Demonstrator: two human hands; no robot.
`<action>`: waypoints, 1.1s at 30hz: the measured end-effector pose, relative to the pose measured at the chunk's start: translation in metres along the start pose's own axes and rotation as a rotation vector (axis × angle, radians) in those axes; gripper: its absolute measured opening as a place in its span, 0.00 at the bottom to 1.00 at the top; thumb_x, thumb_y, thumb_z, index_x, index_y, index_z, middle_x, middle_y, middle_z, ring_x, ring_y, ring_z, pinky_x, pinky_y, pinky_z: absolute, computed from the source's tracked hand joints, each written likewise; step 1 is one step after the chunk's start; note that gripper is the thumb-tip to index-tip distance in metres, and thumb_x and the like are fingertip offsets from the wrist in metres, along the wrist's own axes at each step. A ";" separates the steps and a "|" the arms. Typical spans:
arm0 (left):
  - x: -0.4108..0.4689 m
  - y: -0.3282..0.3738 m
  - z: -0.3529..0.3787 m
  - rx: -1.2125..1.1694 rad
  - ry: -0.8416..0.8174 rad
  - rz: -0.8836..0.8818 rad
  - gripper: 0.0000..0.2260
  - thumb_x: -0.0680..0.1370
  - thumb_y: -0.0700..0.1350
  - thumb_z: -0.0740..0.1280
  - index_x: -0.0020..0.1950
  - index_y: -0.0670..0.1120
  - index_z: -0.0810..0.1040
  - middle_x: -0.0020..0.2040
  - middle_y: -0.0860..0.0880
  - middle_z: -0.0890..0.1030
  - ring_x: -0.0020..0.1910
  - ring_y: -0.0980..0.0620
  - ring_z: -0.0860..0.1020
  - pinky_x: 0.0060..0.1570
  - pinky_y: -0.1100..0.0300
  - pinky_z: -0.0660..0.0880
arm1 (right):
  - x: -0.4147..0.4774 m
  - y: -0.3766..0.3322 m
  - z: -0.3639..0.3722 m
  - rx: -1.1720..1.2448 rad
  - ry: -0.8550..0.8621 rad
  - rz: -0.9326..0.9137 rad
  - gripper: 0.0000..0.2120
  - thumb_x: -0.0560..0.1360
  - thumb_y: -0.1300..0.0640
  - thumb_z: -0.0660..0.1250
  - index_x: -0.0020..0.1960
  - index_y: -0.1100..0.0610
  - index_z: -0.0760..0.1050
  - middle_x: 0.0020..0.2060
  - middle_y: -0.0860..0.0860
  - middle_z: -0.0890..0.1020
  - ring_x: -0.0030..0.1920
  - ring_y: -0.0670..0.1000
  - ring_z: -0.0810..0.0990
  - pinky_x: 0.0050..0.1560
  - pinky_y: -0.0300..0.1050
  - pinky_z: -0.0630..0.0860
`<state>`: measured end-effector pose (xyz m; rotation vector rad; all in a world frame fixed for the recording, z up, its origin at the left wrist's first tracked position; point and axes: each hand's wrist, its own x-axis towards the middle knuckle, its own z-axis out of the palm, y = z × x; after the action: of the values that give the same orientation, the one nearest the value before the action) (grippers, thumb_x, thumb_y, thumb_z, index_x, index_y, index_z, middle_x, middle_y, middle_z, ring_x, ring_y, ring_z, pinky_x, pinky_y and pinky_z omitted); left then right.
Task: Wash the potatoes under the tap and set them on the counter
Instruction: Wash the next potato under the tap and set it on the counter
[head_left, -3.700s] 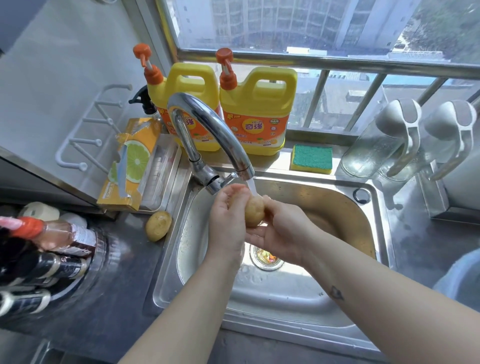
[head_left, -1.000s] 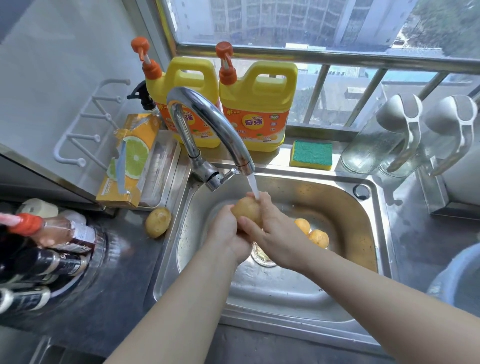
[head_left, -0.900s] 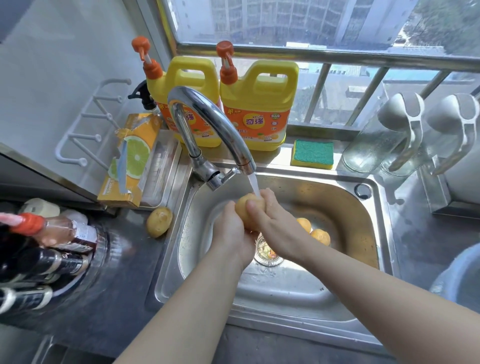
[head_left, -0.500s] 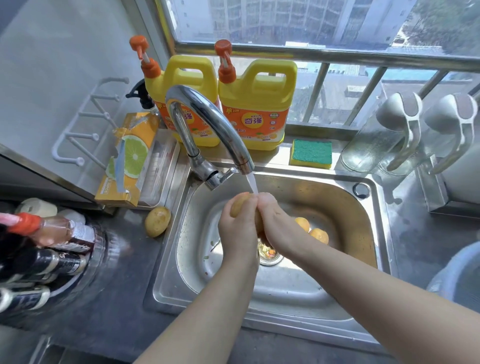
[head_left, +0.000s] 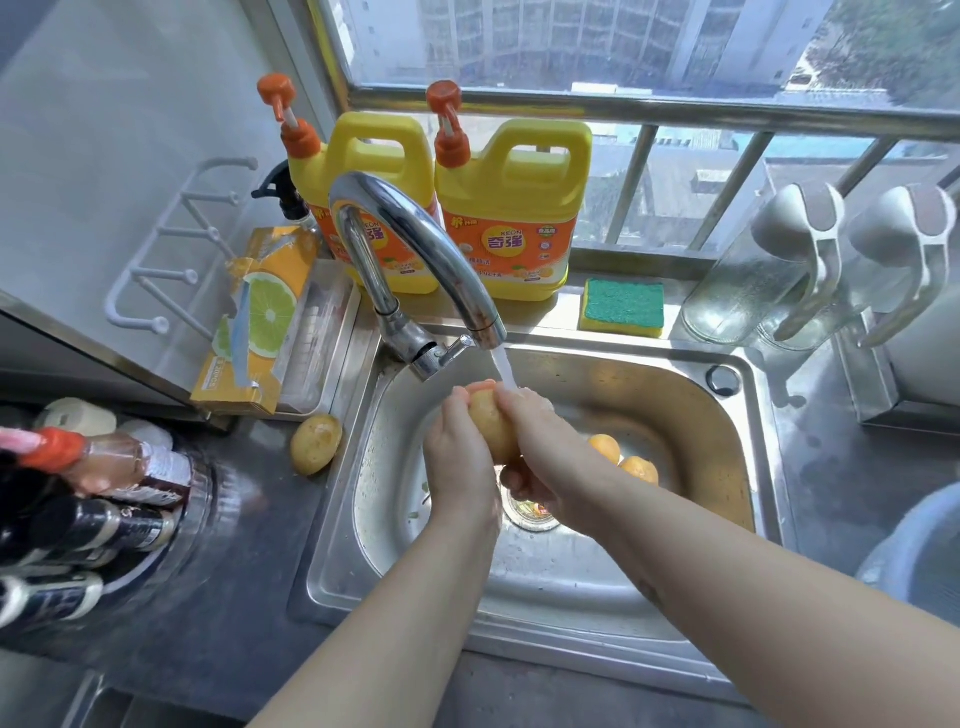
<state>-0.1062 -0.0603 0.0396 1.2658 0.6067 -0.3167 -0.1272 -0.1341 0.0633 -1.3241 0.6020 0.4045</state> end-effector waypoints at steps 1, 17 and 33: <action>-0.001 0.000 0.000 0.018 0.011 0.018 0.16 0.79 0.50 0.59 0.43 0.49 0.85 0.48 0.41 0.86 0.45 0.41 0.83 0.41 0.49 0.77 | 0.000 -0.001 -0.002 0.032 -0.005 0.014 0.12 0.84 0.47 0.54 0.49 0.46 0.74 0.42 0.53 0.71 0.27 0.49 0.65 0.30 0.43 0.62; 0.002 0.014 0.013 0.000 -0.058 -0.130 0.16 0.83 0.46 0.56 0.53 0.40 0.81 0.41 0.41 0.82 0.31 0.48 0.80 0.24 0.63 0.72 | 0.005 -0.003 -0.014 -0.235 -0.026 -0.216 0.16 0.83 0.52 0.62 0.66 0.60 0.68 0.38 0.52 0.73 0.27 0.41 0.69 0.28 0.35 0.66; 0.002 0.003 0.008 0.023 -0.090 -0.088 0.18 0.86 0.50 0.55 0.52 0.41 0.79 0.44 0.39 0.83 0.38 0.45 0.80 0.32 0.58 0.72 | 0.012 0.002 -0.013 -0.120 0.070 -0.097 0.10 0.84 0.48 0.55 0.56 0.52 0.72 0.38 0.50 0.72 0.29 0.47 0.67 0.24 0.36 0.64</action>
<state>-0.1012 -0.0665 0.0424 1.2418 0.5838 -0.4521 -0.1212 -0.1475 0.0529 -1.4808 0.5758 0.3201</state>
